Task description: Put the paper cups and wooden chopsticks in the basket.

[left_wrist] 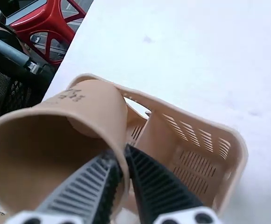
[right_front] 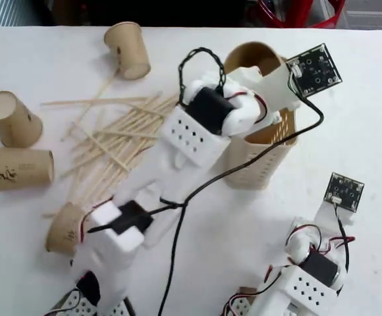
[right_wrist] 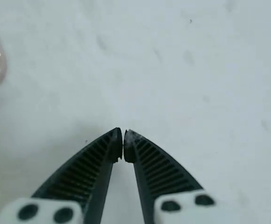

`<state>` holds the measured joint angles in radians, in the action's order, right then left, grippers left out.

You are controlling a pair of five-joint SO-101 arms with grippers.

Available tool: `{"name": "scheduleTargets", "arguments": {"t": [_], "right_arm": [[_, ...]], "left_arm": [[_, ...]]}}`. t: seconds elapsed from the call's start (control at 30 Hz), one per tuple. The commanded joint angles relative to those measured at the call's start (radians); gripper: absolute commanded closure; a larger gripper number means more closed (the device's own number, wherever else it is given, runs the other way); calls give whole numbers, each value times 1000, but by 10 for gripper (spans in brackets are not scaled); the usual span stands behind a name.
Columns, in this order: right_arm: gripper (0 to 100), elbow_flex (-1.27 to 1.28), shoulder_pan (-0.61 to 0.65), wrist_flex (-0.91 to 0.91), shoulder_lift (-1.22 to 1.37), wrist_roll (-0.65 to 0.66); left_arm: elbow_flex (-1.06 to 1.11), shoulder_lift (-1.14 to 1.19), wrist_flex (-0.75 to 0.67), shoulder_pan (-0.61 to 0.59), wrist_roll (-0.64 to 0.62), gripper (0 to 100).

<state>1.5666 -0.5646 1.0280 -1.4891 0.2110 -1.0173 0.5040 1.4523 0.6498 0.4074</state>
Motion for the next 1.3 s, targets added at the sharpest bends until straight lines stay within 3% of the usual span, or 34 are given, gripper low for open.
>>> {"name": "scheduleTargets", "arguments": {"t": [0.0, 0.3, 0.57, 0.83, 1.13, 1.27], "right_arm": [[974, 35, 1, -87, -5, -6], [974, 66, -1, -150, -5, -6], [974, 68, -1, -148, -5, -6], [974, 68, 1, -148, -5, -6], [974, 68, 1, -148, -5, -6], [974, 68, 1, -148, -5, -6]], "left_arm": [[-146, 50, 44, 2, -9, 976], [-247, 94, 78, 2, -11, 891], [-249, 88, 71, 2, -11, 891], [-422, 101, 95, 1, -11, 891], [-419, 124, 180, 22, -5, 891], [-364, 143, 149, 24, -2, 891]]}}
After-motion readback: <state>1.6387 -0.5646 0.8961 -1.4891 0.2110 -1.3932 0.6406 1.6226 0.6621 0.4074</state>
